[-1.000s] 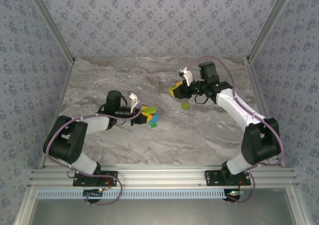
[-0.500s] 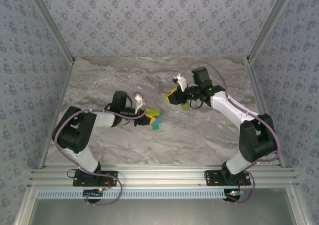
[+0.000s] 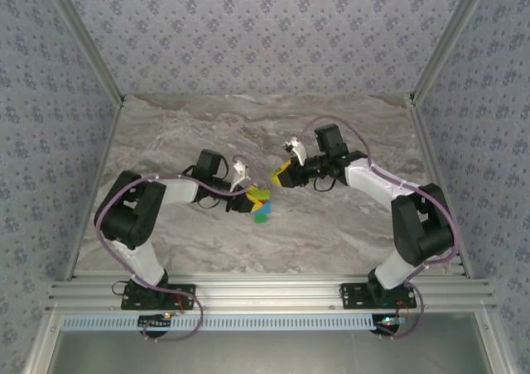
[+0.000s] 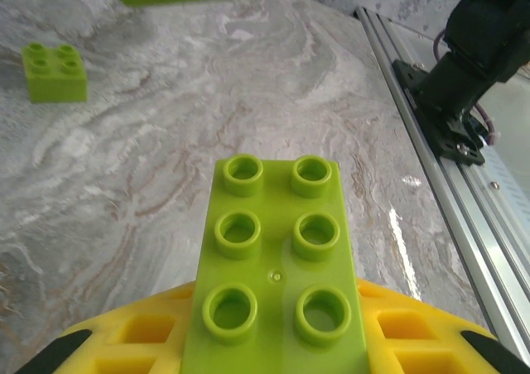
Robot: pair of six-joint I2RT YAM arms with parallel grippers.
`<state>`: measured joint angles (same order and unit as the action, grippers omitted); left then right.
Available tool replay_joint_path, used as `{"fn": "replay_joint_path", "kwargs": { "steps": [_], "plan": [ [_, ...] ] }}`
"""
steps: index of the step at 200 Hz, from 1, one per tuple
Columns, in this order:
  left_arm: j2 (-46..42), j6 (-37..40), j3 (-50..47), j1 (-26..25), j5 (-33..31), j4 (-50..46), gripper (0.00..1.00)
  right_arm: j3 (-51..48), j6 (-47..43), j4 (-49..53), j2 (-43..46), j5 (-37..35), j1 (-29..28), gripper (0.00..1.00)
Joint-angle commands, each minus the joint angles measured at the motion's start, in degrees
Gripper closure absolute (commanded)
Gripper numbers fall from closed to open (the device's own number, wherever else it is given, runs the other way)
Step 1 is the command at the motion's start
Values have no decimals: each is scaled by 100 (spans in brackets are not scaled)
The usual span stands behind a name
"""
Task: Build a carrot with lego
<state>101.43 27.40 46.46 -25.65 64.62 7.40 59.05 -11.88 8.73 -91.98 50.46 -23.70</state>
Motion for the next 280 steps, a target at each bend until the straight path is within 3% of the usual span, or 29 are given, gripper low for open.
{"fn": "replay_joint_path", "kwargs": {
  "steps": [1,120,230,280],
  "plan": [
    [105,539,229,-93,-7,-611,100,-49,-122,-273,117,315,63,76],
    [97,464,104,-177,-660,-265,100,-615,0,-779,131,755,147,76],
    [215,380,168,-198,-727,-195,100,-1731,769,-3701,-60,81,-168,74],
    [272,397,247,-181,-504,-327,100,-1907,1186,-4647,-365,356,-122,75]
  ]
}}
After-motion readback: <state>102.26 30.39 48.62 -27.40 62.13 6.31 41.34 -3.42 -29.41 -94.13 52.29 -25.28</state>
